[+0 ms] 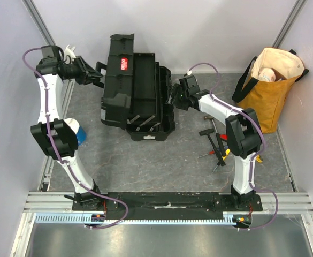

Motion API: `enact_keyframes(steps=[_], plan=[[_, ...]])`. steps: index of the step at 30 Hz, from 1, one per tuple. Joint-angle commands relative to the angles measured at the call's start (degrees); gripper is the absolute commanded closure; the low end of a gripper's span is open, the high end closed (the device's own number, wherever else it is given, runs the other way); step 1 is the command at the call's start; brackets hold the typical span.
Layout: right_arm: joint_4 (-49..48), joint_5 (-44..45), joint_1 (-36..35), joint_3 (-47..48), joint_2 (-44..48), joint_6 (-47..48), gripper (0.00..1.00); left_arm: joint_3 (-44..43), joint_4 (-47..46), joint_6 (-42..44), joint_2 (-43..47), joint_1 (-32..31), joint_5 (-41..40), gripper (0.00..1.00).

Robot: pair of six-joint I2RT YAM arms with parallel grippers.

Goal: Pack the tool kit

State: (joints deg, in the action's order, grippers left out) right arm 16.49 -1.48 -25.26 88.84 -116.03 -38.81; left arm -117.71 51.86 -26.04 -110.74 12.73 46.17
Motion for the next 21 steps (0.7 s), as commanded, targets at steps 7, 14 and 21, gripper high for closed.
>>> enact_keyframes(steps=[7, 14, 21], plan=[[9.3, 19.7, 8.0, -7.0, 7.0, -2.7, 0.38, -3.1, -6.2, 9.1, 3.5, 7.4, 1.5, 0.98], [10.1, 26.3, 8.1, -7.4, 10.9, -1.8, 0.41, 1.5, -6.2, 9.9, 2.0, 7.4, -0.5, 0.98], [10.8, 31.0, 7.4, -5.6, 12.2, 0.7, 0.41, 7.0, -9.3, 9.4, 1.3, 7.3, -0.4, 0.98]])
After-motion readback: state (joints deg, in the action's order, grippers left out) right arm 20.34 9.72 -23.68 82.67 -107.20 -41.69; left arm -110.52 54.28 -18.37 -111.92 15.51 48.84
